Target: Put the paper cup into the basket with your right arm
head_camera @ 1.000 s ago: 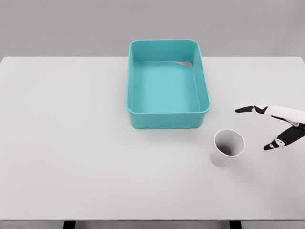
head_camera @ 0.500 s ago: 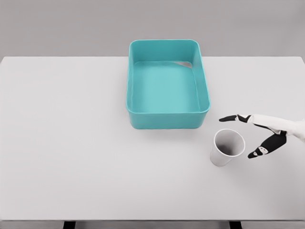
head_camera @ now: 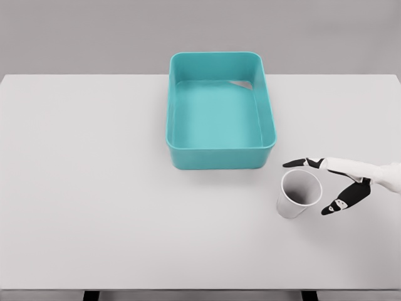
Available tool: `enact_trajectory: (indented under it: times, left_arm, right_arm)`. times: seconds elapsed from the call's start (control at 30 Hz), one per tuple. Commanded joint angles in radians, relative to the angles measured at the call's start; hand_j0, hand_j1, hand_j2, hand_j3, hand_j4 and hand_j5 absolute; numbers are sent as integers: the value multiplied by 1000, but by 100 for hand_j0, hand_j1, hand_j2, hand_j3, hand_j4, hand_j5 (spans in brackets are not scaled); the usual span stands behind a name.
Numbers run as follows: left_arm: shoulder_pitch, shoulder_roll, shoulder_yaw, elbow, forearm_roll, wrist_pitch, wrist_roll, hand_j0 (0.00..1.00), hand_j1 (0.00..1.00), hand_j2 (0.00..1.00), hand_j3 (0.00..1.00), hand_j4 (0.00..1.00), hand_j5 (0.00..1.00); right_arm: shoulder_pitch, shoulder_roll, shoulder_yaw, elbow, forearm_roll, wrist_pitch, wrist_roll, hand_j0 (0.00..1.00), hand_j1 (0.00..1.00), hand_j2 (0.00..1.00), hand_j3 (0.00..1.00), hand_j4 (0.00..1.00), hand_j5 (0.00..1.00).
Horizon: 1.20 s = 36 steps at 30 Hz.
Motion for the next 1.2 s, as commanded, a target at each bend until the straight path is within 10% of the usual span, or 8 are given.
enact_trajectory:
  times: [0.0, 1.17]
  left_arm:
    - [0, 0, 0, 0, 1, 0, 0, 100, 100, 100, 100, 100, 100]
    - [0, 0, 0, 0, 0, 0, 0, 100, 100, 100, 100, 100, 100]
  right_arm:
    - [0, 0, 9, -2, -8, 2, 0, 100, 100, 100, 100, 100, 100]
    - [-35, 46, 40, -5, 1, 2, 0, 100, 100, 100, 100, 100, 100]
